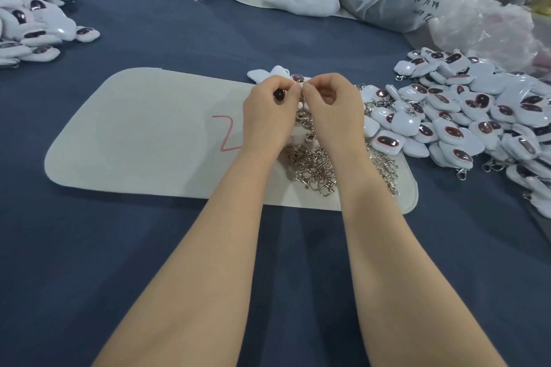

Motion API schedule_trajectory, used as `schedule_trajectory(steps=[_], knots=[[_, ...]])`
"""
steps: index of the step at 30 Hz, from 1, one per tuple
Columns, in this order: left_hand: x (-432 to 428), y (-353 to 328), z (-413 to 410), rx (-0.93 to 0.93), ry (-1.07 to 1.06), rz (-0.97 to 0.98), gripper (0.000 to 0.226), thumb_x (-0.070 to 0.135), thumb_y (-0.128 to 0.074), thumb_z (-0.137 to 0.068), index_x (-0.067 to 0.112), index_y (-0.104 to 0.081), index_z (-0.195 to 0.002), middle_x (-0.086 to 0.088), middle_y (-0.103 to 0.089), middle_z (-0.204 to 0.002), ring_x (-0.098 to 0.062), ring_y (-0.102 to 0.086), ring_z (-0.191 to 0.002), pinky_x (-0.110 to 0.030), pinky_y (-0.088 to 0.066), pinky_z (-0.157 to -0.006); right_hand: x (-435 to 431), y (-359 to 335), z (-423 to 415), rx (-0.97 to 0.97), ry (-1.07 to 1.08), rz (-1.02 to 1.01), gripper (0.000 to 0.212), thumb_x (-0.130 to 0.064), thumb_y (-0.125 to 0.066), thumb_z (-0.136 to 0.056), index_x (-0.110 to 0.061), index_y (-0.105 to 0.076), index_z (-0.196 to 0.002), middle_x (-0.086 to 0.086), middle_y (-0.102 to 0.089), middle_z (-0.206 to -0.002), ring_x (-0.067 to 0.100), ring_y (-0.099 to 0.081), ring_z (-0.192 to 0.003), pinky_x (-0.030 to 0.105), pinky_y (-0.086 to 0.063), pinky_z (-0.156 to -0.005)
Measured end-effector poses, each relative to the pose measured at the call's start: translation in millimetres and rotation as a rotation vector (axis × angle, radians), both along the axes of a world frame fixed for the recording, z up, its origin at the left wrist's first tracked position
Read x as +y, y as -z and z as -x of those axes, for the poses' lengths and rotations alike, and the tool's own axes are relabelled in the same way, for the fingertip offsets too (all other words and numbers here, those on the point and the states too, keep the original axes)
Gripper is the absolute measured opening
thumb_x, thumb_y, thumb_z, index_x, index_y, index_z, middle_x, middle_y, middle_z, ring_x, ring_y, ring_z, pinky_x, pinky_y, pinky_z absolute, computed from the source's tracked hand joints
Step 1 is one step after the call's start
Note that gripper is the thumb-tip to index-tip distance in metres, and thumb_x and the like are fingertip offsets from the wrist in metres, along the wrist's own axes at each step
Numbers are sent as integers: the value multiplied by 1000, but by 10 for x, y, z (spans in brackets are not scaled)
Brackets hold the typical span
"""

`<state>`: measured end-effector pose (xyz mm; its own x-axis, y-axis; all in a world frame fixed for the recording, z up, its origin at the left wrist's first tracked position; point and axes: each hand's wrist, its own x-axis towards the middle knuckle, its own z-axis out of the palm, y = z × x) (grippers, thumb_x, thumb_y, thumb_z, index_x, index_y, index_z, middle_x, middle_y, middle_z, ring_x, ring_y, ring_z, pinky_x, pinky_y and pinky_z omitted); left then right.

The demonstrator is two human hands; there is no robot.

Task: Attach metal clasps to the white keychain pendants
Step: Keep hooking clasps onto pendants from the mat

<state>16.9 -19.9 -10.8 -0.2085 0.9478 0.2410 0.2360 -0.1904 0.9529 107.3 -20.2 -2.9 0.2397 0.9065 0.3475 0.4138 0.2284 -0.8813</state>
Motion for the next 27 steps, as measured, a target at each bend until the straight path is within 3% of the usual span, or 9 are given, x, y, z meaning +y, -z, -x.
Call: schedule_trajectory(steps=[2,6,9,14,18,24,27], knots=[[-8,9,-6,87,-16,-2,15,22,-58,-91,23,-60,-75,10,-59,-72,-5,-51,-65,-8,-36,-59,-8,9,4,-109,27,-37,6,-11,-57,-90,-14,-60,-87,-13,-59,-79,3,-54,-73,13,-43,-74],[-15,27,-9,171,-67,-26,10,22,-56,-91,21,-61,-82,-3,-63,-92,-13,-52,-77,-24,-40,-70,-7,38,3,-268,22,-34,8,-12,-53,-93,-7,-59,-93,-4,-59,-84,15,-55,-82,26,-44,-79],[-10,18,0,235,-55,-19,11,21,-55,-92,24,-57,-82,-5,-64,-98,-18,-56,-83,-26,-43,-73,-1,41,10,-307,21,-11,9,-11,-50,-94,-5,-58,-94,3,-62,-88,21,-57,-86,32,-43,-80],[-27,34,-26,244,-31,2,11,24,-55,-91,20,-60,-82,-6,-64,-95,-21,-57,-84,-32,-47,-75,-17,44,20,-222,18,-36,10,-3,-49,-92,-3,-58,-97,-4,-59,-91,11,-51,-81,15,-37,-72],[-28,43,-22,244,-25,-2,12,22,-53,-93,17,-63,-88,-6,-64,-94,-22,-57,-85,-34,-48,-75,-5,46,19,-255,-27,-44,15,2,-47,-91,-2,-59,-100,6,-64,-105,14,-53,-88,18,-40,-78],[1,53,-10,285,-33,-16,13,17,-47,-96,14,-59,-90,-9,-61,-100,-22,-54,-85,-32,-45,-75,-15,56,43,-209,-37,-70,15,1,-50,-90,-2,-57,-103,-1,-63,-102,8,-53,-82,15,-43,-78],[3,52,-17,256,-60,-30,13,15,-47,-96,12,-58,-91,-8,-59,-102,-18,-51,-82,-25,-38,-69,-19,53,56,-137,-33,-50,13,1,-53,-89,-5,-57,-99,-9,-58,-90,-6,-51,-73,6,-41,-72]])
